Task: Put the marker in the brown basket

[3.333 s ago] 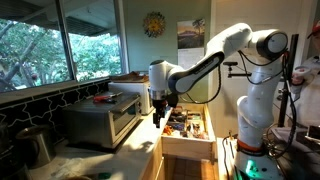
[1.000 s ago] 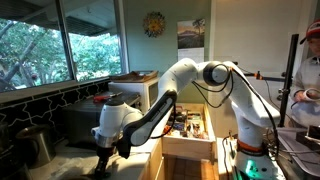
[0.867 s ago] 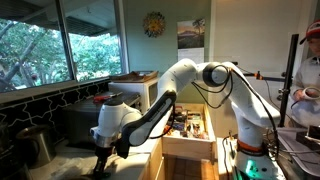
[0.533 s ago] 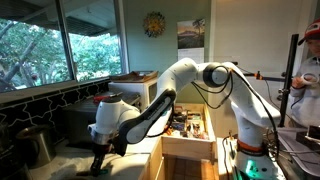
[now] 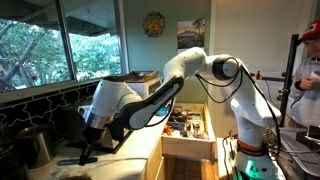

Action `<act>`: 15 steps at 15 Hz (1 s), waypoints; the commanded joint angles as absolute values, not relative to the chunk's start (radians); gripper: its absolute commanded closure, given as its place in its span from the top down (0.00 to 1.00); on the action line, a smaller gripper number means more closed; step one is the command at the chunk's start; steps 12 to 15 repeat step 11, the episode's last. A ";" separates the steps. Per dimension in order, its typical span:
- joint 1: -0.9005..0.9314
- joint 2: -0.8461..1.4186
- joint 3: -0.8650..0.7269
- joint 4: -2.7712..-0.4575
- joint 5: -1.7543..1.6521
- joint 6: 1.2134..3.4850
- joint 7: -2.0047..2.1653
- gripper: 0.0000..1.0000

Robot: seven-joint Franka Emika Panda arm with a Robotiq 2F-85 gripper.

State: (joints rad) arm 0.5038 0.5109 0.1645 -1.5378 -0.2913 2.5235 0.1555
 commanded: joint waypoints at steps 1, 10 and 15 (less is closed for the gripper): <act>0.463 0.561 0.242 -1.488 -0.250 2.563 -0.045 0.06; 0.319 0.529 0.435 -1.556 -0.094 2.647 -0.453 0.98; 0.394 0.574 0.347 -1.481 -0.147 2.609 -0.334 0.81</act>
